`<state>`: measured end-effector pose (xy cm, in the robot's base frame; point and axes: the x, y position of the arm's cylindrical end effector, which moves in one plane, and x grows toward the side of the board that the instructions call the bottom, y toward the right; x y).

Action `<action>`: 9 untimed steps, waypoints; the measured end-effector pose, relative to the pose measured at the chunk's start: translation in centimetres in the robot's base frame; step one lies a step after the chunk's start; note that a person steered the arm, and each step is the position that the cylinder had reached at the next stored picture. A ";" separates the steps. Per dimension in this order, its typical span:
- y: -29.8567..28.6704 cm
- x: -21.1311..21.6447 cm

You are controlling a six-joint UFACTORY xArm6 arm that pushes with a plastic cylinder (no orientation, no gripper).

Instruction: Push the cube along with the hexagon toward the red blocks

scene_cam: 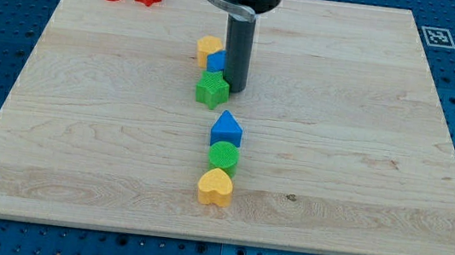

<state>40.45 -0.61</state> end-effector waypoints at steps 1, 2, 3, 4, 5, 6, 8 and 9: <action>-1.1 -1.8; -2.0 -3.8; -2.9 -6.1; -4.1 -8.0; -5.3 -8.8; -6.6 -8.8; -10.4 -11.4; -11.6 -12.9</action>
<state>27.51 -12.23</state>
